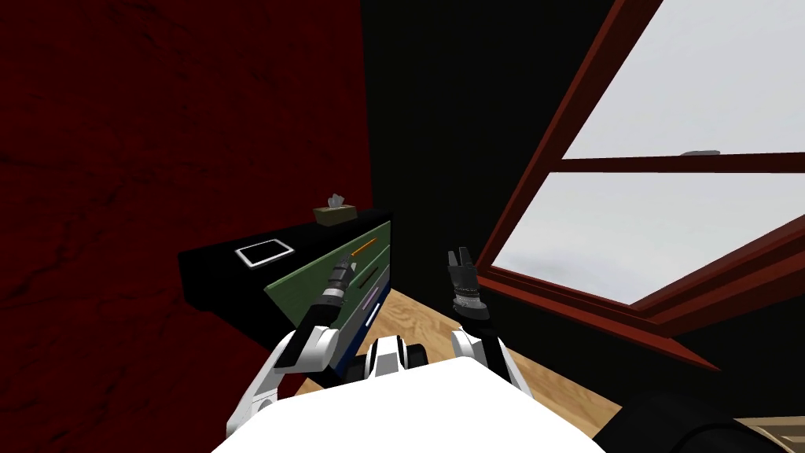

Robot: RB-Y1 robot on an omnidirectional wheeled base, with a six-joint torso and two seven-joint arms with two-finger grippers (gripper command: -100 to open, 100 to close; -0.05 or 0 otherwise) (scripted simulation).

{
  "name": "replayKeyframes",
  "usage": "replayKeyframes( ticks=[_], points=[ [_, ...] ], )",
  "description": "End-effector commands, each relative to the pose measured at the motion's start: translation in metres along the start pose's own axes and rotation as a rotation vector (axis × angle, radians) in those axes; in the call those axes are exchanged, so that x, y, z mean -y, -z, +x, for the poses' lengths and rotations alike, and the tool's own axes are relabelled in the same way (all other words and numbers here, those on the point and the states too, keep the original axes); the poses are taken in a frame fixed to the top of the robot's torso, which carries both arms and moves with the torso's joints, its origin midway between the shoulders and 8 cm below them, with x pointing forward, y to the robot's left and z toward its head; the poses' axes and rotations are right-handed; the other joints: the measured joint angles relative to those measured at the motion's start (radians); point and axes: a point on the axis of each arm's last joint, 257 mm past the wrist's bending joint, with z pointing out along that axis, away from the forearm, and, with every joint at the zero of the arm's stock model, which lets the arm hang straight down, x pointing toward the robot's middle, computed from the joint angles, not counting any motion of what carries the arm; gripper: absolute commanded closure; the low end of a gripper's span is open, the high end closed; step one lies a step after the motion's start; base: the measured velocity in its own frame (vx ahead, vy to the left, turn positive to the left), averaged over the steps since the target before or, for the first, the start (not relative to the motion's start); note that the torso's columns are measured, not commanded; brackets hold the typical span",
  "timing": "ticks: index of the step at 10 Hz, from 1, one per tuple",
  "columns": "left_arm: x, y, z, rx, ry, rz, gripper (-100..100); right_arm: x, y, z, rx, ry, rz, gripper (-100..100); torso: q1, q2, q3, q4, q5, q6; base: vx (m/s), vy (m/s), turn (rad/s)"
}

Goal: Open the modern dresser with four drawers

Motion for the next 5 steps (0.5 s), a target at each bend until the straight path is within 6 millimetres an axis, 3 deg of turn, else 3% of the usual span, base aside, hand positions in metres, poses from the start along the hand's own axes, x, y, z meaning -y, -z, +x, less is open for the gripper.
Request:
replayKeyframes(
  ticks=[1, 5],
  points=[
    [0.0016, 0.0011, 0.0019, -0.001, 0.0, 0.0, 100, 0.0, 0.0, 0.0, 0.0, 0.0, 0.0, 0, 0.001, 0.0, 0.0, 0.0, 0.0, 0.0, -0.048, -0.086, 0.002],
    [0.0046, 0.0027, 0.0045, -0.001, 0.001, 0.0, 100, -0.0001, -0.0001, 0.0001, 0.0, 0.0, 0.0, 0, -0.001, 0.001, 0.001, 0.0, 0.0, 0.0, -0.088, -0.157, 0.006]
  ],
)
